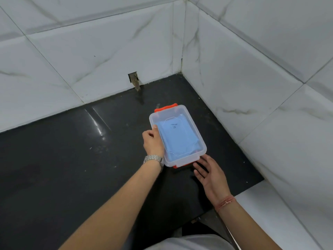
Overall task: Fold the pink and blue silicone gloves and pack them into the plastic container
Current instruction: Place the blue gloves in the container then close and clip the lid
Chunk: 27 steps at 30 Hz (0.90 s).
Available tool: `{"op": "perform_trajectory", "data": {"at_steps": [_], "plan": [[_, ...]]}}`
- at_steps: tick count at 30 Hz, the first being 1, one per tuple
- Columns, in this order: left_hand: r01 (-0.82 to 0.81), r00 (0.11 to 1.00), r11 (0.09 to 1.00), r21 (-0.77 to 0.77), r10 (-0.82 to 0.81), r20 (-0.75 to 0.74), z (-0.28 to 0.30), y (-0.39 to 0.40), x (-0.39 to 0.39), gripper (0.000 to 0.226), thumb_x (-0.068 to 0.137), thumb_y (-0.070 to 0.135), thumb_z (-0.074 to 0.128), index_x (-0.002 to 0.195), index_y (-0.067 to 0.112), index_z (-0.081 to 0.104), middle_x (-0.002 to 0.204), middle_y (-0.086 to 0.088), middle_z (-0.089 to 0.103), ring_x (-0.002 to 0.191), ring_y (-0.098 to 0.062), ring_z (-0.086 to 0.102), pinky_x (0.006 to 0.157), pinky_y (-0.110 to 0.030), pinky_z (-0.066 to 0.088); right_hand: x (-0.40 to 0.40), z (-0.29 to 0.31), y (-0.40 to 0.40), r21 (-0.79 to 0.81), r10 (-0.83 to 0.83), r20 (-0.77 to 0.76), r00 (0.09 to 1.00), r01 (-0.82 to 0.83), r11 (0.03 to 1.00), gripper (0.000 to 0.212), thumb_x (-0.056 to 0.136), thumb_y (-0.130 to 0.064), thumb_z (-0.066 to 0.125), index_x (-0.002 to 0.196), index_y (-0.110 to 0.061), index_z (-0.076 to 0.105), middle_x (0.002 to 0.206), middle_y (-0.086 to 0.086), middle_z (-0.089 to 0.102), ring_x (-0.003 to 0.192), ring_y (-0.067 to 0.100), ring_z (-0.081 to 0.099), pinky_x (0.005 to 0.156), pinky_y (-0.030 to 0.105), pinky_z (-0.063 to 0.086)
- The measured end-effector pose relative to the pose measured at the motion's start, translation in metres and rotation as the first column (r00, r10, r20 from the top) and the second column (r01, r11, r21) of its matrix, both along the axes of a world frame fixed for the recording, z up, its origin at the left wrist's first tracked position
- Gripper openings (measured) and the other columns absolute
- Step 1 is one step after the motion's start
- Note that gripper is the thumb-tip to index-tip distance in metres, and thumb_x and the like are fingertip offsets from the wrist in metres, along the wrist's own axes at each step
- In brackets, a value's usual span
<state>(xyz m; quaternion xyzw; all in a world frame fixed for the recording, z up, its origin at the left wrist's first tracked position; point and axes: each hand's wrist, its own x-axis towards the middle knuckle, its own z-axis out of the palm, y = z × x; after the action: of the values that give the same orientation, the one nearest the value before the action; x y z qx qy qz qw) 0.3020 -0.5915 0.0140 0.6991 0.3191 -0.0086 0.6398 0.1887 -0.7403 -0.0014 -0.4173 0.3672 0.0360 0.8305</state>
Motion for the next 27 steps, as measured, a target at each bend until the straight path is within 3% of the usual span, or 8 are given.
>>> {"op": "perform_trajectory", "data": {"at_steps": [3,6,9,11,17,20,23,27], "plan": [[-0.172,0.981,0.983,-0.056,0.176,0.082,0.004,-0.020,-0.009,0.020,0.093,0.034,0.052,0.105,0.021,0.042,0.099,0.002,0.052,0.091,-0.020,0.055,0.074,-0.031,0.048,0.002,0.000,0.003,0.038,-0.015,-0.027,1.000,0.016,0.999,0.025,0.098,-0.032,0.051,0.117,-0.021,0.064,0.108,0.006,0.072,0.099,0.020,0.069,0.075,0.031,0.054],[-0.032,0.986,0.944,0.327,-0.024,0.166,0.007,-0.032,-0.018,0.044,0.091,0.018,0.056,0.132,0.023,0.041,0.139,0.000,0.042,0.127,-0.023,0.041,0.105,-0.046,0.033,0.004,0.001,0.005,0.078,-0.034,-0.041,0.999,0.037,0.996,0.022,0.099,-0.029,0.050,0.113,-0.020,0.065,0.109,0.006,0.071,0.100,0.021,0.068,0.075,0.031,0.053],[0.133,0.861,0.639,0.758,-0.453,0.230,0.007,-0.026,-0.024,0.051,0.090,0.014,0.056,0.137,0.026,0.043,0.151,0.000,0.033,0.138,-0.021,0.030,0.107,-0.040,0.024,0.004,0.002,0.005,0.125,-0.044,-0.052,0.998,0.050,0.991,0.022,0.098,-0.027,0.052,0.113,-0.019,0.065,0.108,0.007,0.071,0.098,0.021,0.067,0.075,0.031,0.052],[0.251,0.698,0.430,0.867,-0.702,0.146,0.004,-0.022,-0.025,0.040,0.092,0.022,0.054,0.132,0.027,0.052,0.149,-0.001,0.040,0.137,-0.022,0.036,0.107,-0.042,0.028,0.003,0.002,0.004,0.135,-0.047,-0.059,0.997,0.055,0.989,0.022,0.098,-0.027,0.051,0.112,-0.018,0.065,0.106,0.007,0.071,0.097,0.021,0.067,0.075,0.031,0.052],[0.424,0.579,0.293,0.857,-0.815,-0.008,0.005,-0.020,-0.008,0.035,0.099,0.034,0.045,0.132,0.033,0.053,0.151,0.005,0.039,0.142,-0.018,0.028,0.111,-0.037,0.017,-0.004,0.000,0.006,0.119,-0.129,-0.032,0.991,0.132,0.984,0.016,0.097,-0.024,0.053,0.091,-0.020,0.067,0.080,0.002,0.072,0.068,0.013,0.064,0.062,0.026,0.051],[0.450,0.536,0.198,0.871,-0.840,-0.086,0.011,-0.023,-0.002,0.035,0.100,0.031,0.043,0.133,0.035,0.051,0.151,0.005,0.037,0.143,-0.021,0.025,0.113,-0.040,0.014,-0.005,0.002,0.004,0.131,-0.141,0.068,0.988,0.131,0.983,0.017,0.097,-0.013,0.050,0.094,-0.017,0.066,0.078,0.002,0.072,0.065,0.012,0.066,0.058,0.024,0.055],[0.476,0.383,0.047,0.878,-0.910,-0.159,0.020,-0.030,-0.011,0.033,0.099,0.022,0.045,0.130,0.029,0.055,0.149,0.004,0.040,0.144,-0.028,0.025,0.116,-0.050,0.011,-0.005,0.004,0.004,0.127,-0.108,0.147,0.983,0.090,0.988,0.013,0.095,-0.009,0.054,0.100,-0.014,0.065,0.082,0.003,0.073,0.068,0.011,0.068,0.060,0.022,0.057],[0.525,0.271,-0.012,0.851,-0.945,-0.181,0.029,-0.032,-0.034,0.041,0.098,0.045,0.038,0.128,0.024,0.057,0.146,0.005,0.045,0.141,-0.023,0.031,0.116,-0.046,0.017,-0.006,0.003,0.003,0.123,-0.093,0.185,0.978,0.071,0.990,0.018,0.087,-0.016,0.062,0.105,-0.013,0.066,0.085,0.004,0.072,0.071,0.011,0.067,0.062,0.022,0.057]]}}
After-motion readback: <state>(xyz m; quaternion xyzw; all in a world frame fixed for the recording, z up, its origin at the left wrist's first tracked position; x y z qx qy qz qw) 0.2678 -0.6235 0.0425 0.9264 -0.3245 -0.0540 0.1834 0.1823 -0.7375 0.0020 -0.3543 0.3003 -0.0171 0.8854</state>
